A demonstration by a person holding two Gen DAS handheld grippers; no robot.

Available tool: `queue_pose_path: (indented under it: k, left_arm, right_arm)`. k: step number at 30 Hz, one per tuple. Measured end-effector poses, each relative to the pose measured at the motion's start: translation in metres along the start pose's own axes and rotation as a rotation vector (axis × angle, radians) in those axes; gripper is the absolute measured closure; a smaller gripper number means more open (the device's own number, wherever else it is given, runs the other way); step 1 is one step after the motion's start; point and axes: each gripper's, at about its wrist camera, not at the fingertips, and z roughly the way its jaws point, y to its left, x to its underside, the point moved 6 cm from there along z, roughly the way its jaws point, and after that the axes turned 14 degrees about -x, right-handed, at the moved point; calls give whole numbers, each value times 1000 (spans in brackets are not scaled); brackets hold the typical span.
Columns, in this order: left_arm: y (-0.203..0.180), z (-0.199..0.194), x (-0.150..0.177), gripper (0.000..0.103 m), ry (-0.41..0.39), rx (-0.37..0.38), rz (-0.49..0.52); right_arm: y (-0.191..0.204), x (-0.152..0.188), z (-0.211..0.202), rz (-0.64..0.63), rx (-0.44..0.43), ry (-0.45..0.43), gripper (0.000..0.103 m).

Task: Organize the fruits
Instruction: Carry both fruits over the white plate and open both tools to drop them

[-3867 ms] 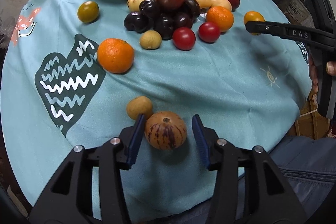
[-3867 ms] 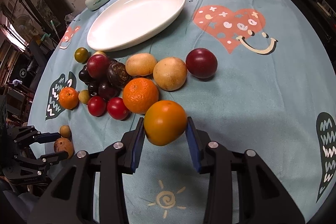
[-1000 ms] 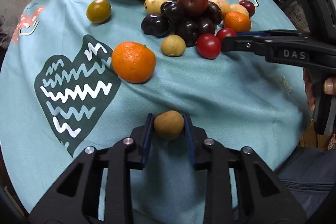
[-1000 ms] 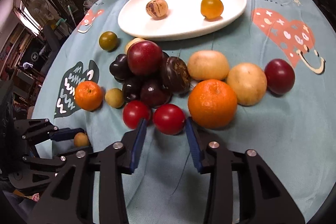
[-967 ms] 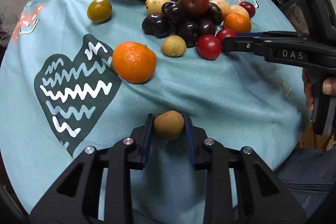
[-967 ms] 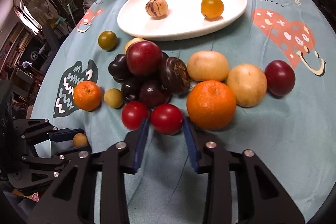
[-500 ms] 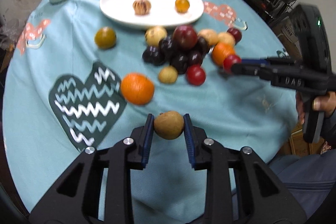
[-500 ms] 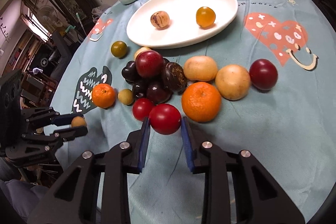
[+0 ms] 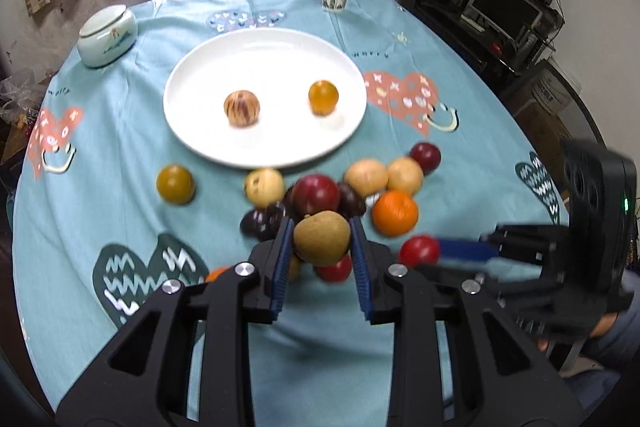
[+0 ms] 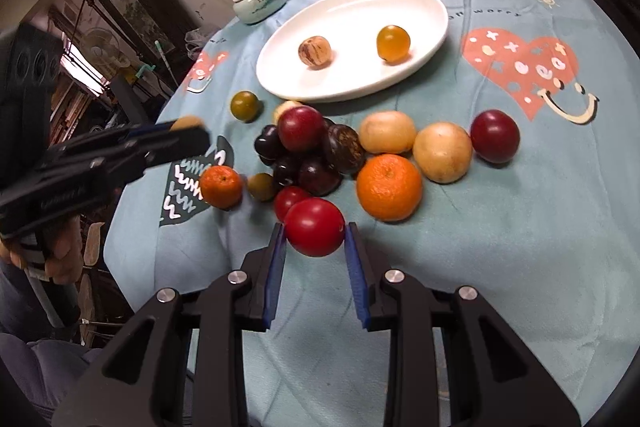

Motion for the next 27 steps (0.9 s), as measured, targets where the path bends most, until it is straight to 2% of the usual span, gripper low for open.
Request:
queue_pose_path:
  k: [9,19,22,27]
  left_arm:
    - [2,5,-23,75,-2,-78,-5]
    - [4,12,-45,75,-15,-84,-1]
    - [9,18,-58,75,-15,-92,-9]
    - [34,27,-93,75,-31,-103,-63]
  right_arm:
    - [3,-9,0,-11,-11,-3,73]
    - [0,-18,1,-3,-15,-6,73]
    - [0,-33,0,-29,-4,-18,73]
    - [3,-88,-9,-93,14,-95,73]
